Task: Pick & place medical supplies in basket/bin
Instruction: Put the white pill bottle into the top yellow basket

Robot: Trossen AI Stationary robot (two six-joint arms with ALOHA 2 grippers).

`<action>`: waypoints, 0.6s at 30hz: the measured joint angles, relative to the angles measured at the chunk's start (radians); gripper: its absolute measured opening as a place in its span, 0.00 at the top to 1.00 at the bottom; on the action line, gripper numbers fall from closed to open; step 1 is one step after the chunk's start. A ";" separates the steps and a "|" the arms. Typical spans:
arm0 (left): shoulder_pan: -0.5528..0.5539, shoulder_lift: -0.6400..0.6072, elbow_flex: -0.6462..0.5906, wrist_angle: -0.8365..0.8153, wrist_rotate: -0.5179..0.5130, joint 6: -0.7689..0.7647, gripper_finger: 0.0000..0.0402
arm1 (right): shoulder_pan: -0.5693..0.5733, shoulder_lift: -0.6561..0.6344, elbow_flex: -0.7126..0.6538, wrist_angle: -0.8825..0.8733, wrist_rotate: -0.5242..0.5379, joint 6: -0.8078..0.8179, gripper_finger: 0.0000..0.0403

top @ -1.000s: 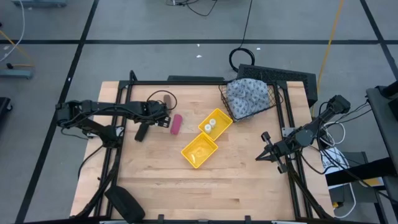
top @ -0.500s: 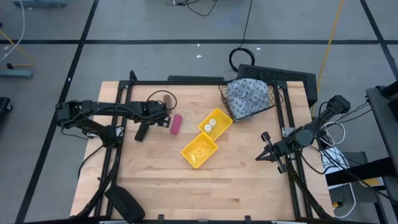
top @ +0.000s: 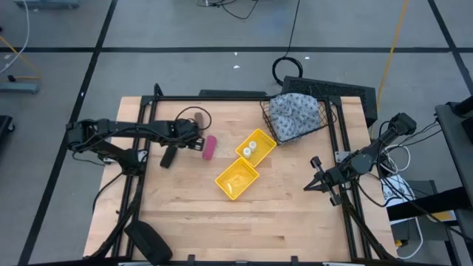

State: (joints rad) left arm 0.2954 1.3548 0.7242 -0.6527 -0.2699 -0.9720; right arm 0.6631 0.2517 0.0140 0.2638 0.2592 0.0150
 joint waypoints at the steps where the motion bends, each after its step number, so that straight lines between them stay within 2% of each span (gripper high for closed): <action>1: -0.005 0.000 0.000 0.017 0.000 0.003 0.61 | 0.000 0.000 0.000 0.000 0.000 0.000 1.00; 6: -0.036 0.000 0.053 0.055 0.004 0.050 0.65 | 0.000 0.000 0.000 0.000 0.000 0.000 1.00; 12: -0.088 0.000 0.199 0.107 -0.001 0.176 0.62 | 0.000 0.000 0.000 0.000 0.000 0.000 1.00; 18: -0.173 0.000 0.312 0.349 0.008 0.333 0.60 | 0.000 0.000 0.000 0.000 0.000 0.000 1.00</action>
State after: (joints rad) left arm 0.1228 1.3544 1.0362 -0.3037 -0.2615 -0.6385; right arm 0.6632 0.2516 0.0143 0.2638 0.2592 0.0150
